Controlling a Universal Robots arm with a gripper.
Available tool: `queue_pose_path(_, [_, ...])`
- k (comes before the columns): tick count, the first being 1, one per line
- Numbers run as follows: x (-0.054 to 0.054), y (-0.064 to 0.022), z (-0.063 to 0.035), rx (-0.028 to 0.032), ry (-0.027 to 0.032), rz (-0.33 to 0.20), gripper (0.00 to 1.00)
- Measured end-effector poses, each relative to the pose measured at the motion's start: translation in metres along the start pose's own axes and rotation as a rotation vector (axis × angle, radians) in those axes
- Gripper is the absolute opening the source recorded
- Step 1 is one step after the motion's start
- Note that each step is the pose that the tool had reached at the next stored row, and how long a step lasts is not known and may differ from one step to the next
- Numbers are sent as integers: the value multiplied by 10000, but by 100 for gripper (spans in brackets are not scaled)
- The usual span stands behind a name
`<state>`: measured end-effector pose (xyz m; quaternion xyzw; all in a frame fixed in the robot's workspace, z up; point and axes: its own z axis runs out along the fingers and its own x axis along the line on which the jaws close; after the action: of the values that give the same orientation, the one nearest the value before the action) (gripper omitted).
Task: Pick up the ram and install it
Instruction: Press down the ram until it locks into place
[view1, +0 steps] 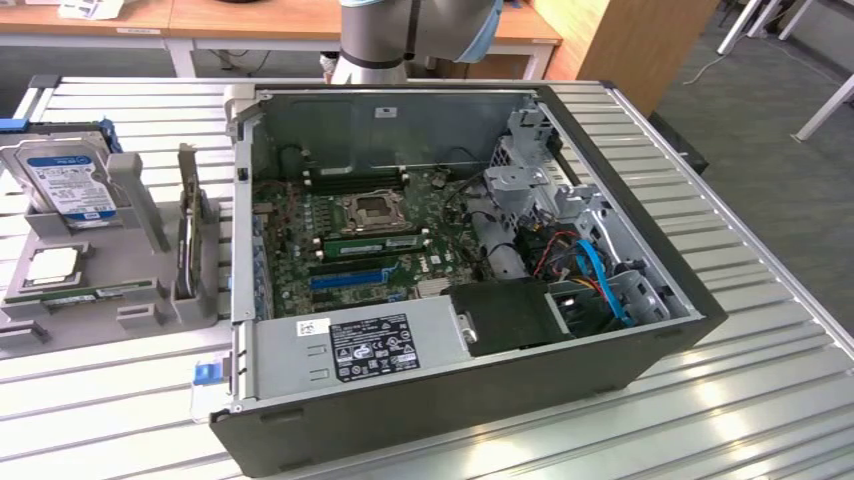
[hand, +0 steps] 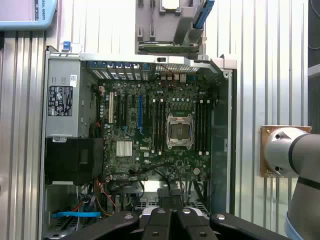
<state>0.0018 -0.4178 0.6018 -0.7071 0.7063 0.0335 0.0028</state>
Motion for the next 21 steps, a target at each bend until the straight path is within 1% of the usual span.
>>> queue_pose_path(13, [1,-1,14,0,1,0,10])
queue_pose_path(16, [2,-1,46,0,1,0,10])
queue_pose_path(21, [7,-2,132,0,1,0,10])
